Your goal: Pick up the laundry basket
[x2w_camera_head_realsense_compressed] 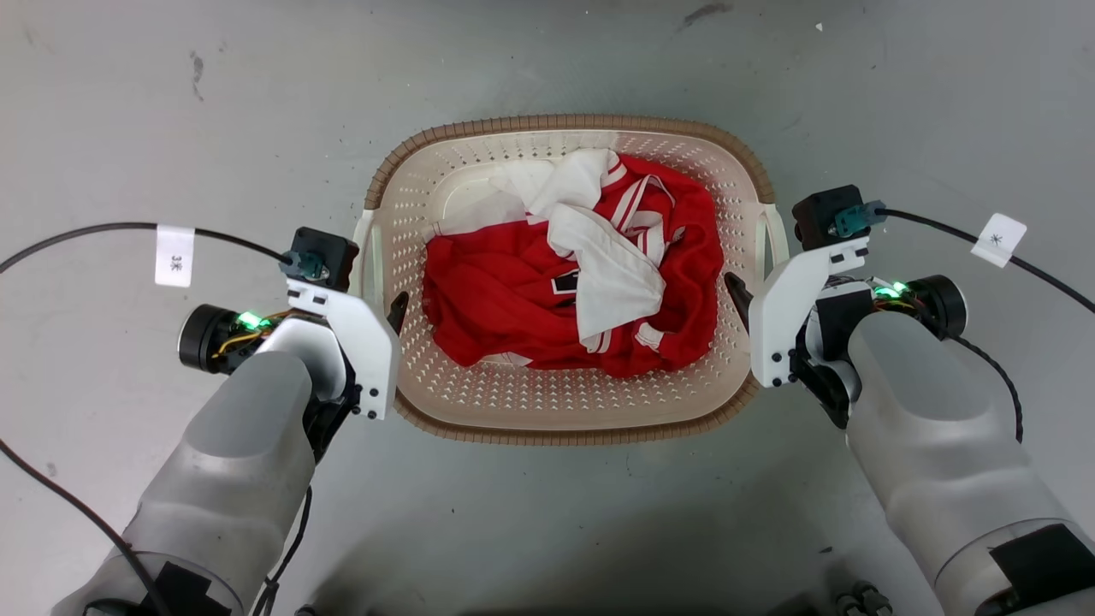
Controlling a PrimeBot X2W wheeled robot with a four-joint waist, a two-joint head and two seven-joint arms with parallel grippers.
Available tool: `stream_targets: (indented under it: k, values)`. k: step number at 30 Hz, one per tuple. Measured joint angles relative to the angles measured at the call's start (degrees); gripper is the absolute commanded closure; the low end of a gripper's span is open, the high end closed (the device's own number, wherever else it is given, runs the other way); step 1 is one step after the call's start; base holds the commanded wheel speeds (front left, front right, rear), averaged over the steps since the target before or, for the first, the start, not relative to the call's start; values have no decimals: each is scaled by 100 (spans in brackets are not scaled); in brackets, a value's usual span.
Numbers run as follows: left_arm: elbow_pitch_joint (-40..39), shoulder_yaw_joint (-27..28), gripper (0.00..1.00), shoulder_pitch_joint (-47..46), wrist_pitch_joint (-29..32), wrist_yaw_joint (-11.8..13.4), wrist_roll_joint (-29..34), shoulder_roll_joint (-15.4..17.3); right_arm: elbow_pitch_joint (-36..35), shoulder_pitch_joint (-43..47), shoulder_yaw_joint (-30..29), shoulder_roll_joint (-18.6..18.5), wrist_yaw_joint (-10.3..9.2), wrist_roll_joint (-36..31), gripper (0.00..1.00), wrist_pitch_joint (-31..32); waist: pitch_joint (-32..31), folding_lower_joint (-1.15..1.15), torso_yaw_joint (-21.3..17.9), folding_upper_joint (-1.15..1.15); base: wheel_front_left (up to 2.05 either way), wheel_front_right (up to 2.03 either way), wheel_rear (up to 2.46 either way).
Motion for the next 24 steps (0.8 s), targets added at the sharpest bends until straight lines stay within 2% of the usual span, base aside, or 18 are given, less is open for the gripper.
stream_targets:
  k: [8, 17, 18, 19, 20, 24]
  values:
    - [-98, -583, 0, -176, 229, -1, -520, 188, 205, -197, 232, -1, 0, 248, 0, 191, 168, 0, 29, 0, 0, 0, 0]
    - [25, -957, 0, -310, 193, -1, -888, 215, 423, -355, 366, -1, 0, 266, 0, 185, 286, 0, 41, 0, 0, 0, 0]
    - [43, -980, 45, -323, 198, -1, -954, 208, 435, -357, 353, 0, 0, 310, 58, 193, 293, 0, 44, 0, 0, 0, 0]
    - [46, -1014, 100, -336, 203, -1, -996, 203, 447, -357, 325, 0, 0, 382, 94, 183, 301, 0, 47, 0, 0, 0, 0]
    - [55, -1043, 100, -350, 203, -2, -1042, 200, 457, -358, 297, -1, 0, 435, 100, 149, 306, 0, 50, 0, 0, 0, 0]
    - [26, -1177, 100, -370, 230, -7, -1260, 145, 502, -367, 378, 45, -1, 510, 100, 149, 301, -1, 65, 0, 0, 0, 0]
